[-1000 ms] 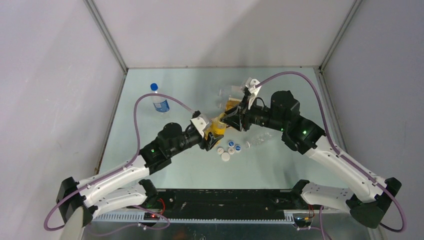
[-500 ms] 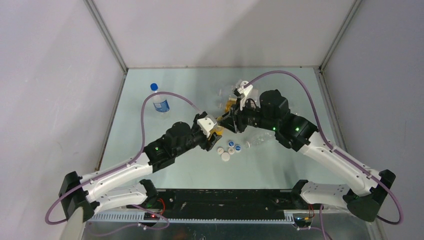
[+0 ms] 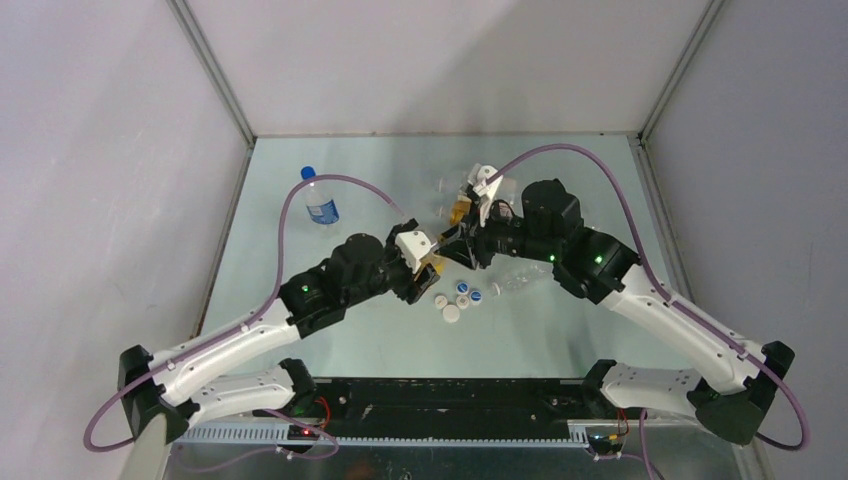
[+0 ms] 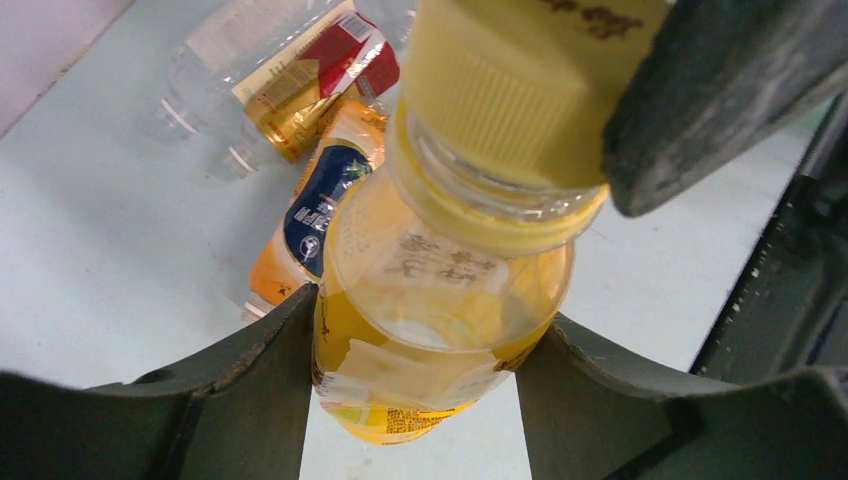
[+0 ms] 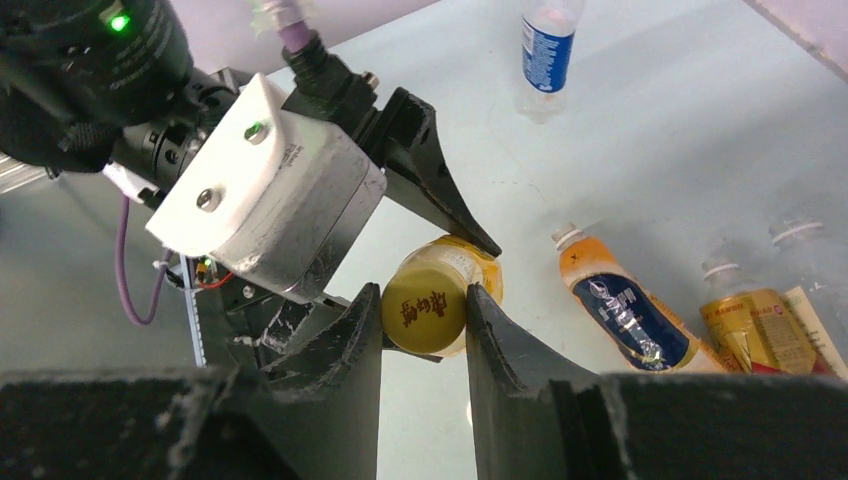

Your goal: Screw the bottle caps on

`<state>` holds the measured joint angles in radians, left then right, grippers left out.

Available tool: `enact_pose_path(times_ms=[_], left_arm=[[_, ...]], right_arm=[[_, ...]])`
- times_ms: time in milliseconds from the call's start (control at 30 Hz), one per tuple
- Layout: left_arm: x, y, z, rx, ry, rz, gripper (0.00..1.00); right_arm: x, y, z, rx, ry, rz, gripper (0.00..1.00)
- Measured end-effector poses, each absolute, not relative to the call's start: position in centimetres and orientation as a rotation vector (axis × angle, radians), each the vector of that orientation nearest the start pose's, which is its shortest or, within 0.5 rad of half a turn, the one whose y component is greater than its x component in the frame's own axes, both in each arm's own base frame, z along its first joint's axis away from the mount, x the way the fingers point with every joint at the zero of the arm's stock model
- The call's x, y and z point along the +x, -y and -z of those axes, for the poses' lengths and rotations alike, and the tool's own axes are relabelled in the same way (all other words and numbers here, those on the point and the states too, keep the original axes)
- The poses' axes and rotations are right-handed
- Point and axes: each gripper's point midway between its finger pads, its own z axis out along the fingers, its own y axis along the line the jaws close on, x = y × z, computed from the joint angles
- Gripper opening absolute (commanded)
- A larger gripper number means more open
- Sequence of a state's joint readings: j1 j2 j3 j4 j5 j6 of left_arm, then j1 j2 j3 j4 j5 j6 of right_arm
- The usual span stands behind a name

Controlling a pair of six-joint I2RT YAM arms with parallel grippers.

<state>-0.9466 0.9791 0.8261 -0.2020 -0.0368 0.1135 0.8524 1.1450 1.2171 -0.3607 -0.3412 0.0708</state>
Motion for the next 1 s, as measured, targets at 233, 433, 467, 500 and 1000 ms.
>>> enact_pose_path(times_ms=[233, 433, 467, 500, 1000], left_arm=[[19.0, 26.9, -23.3, 1.091, -1.754, 0.571, 0.0], [17.8, 26.2, -23.1, 1.205, -1.783, 0.588, 0.0], [17.7, 26.1, -23.0, 1.218, -1.785, 0.589, 0.0], [17.5, 26.0, -22.9, 1.23, -1.785, 0.588, 0.0], [18.9, 25.9, -23.1, 1.12, -1.776, 0.569, 0.0]], right_arm=[[18.9, -30.6, -32.4, -1.045, -1.662, -0.937, 0.0], [18.0, -30.2, -31.7, -1.133, -1.661, -0.962, 0.0], [17.9, -30.1, -31.5, -1.146, -1.664, -0.964, 0.0], [17.8, -30.0, -31.3, -1.159, -1.669, -0.967, 0.0], [19.2, -30.5, -31.4, -1.013, -1.76, -0.989, 0.0]])
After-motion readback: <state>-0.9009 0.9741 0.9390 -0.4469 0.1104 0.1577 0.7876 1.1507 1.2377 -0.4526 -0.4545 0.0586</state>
